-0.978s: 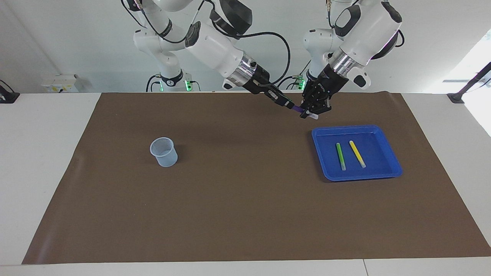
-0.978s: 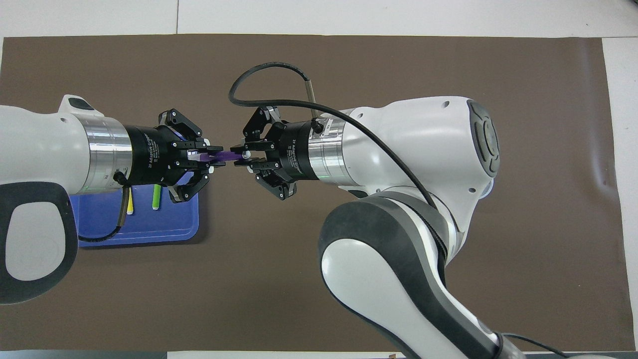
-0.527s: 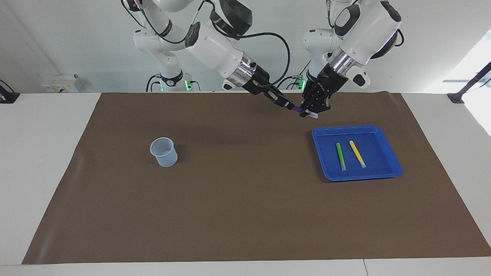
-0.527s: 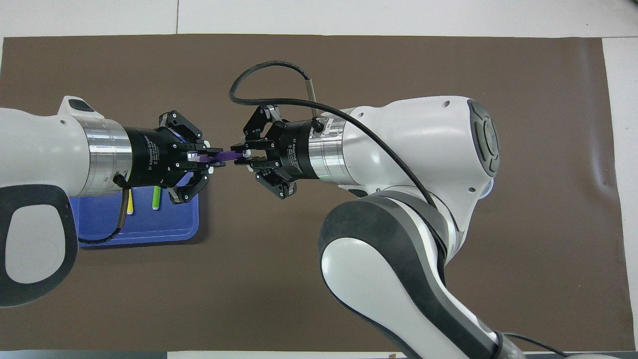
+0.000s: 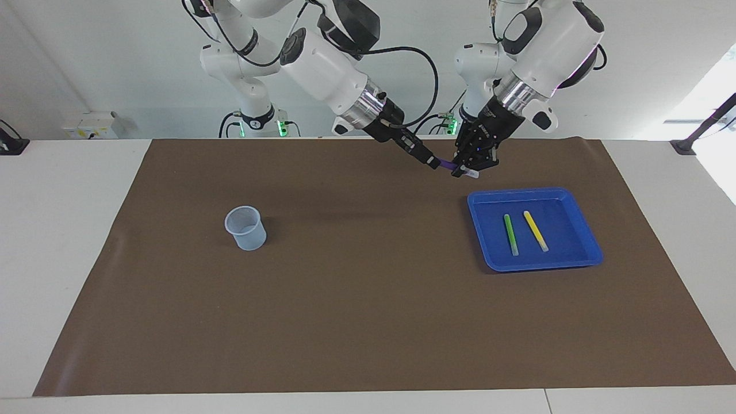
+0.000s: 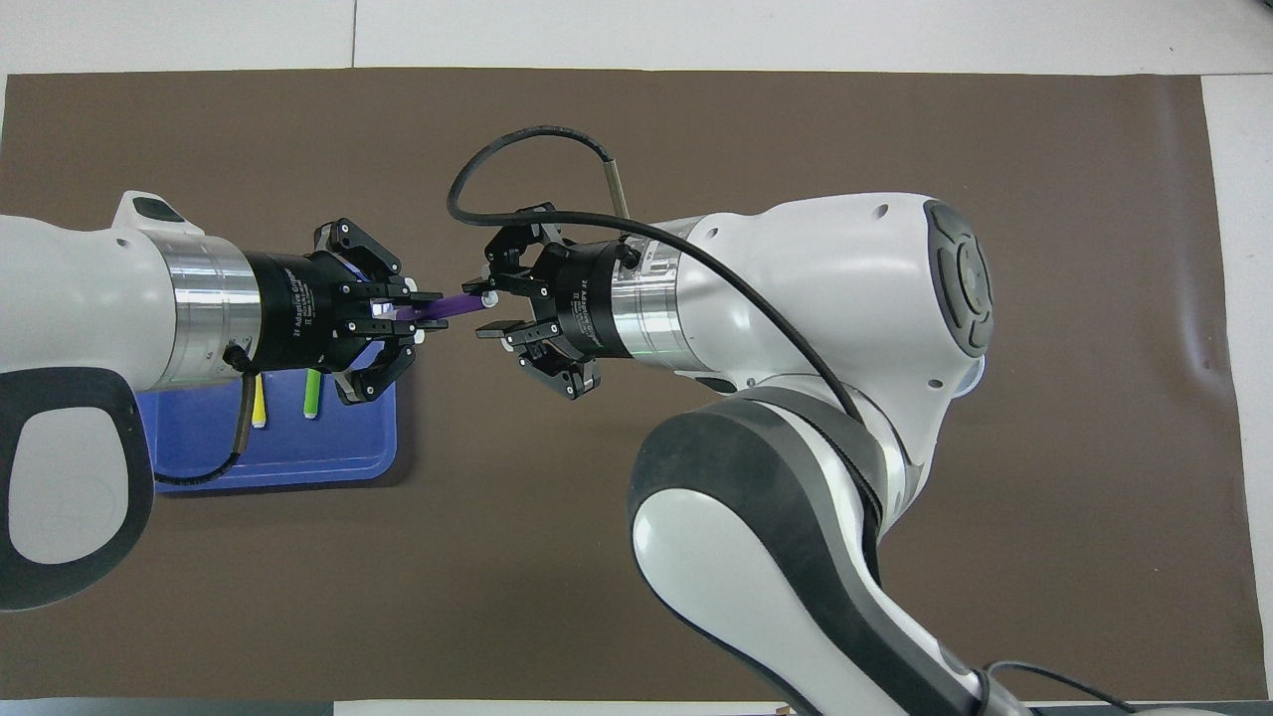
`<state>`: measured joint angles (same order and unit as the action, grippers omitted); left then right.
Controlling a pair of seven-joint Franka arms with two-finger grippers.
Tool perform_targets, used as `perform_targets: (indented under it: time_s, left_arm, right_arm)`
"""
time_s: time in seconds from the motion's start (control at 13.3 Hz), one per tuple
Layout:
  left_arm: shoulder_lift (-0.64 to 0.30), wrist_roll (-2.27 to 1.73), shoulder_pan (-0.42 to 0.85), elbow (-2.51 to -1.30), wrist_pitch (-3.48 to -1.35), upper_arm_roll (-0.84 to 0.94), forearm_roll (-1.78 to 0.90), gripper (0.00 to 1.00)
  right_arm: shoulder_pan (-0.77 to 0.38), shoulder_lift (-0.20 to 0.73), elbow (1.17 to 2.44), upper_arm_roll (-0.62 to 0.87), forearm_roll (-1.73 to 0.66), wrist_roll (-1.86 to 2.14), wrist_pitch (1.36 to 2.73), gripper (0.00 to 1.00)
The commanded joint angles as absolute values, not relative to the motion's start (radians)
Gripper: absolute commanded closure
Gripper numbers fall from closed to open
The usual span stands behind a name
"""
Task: Right arm passes pens to left for tray arrangement
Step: 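Open the right gripper and pull it back from the purple pen, then lower the purple pen into the tray while the right gripper withdraws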
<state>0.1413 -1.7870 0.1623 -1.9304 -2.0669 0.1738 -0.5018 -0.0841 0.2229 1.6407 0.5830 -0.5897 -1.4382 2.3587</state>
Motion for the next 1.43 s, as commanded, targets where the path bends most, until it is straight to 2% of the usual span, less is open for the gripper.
perform_targets:
  time_s: [0.0,0.3,0.45,0.68,0.98,1.35]
  left_arm:
    - [0.166,-1.744,0.134,-1.968,-2.088,0.166,-0.515,1.0]
    - [0.187,-1.396,-0.003,-2.016,-2.014,0.164,-0.514,1.0]
    - [0.187,-1.123,-0.079,-2.052,-1.935,0.163,-0.505,1.0]
    - [0.181,-0.748,-0.194,-2.129,-1.928,0.164,-0.436,1.0]
    - [0.031,-0.335,-0.259,-2.137,-1.998,0.164,-0.237,1.0]
    - [-0.127,-0.102,-0.282,-2.126,-2.149,0.163,-0.01,1.0]
  right_arm:
    - [-0.071,0.219,1.638,0.581,-0.491,-1.433,2.339,0.0]
    - [-0.069,0.129,1.739,0.479,-0.376,-1.291,2.284,0.0]
    - [-0.071,0.082,1.796,0.419,-0.342,-1.124,2.211,0.0]
    - [-0.071,0.016,1.879,0.307,-0.209,-0.811,2.123,0.0]
    - [-0.072,0.005,1.879,0.105,-0.154,-0.433,2.02,0.0]
    - [-0.058,-0.017,1.861,-0.044,-0.06,-0.189,1.931,0.0]
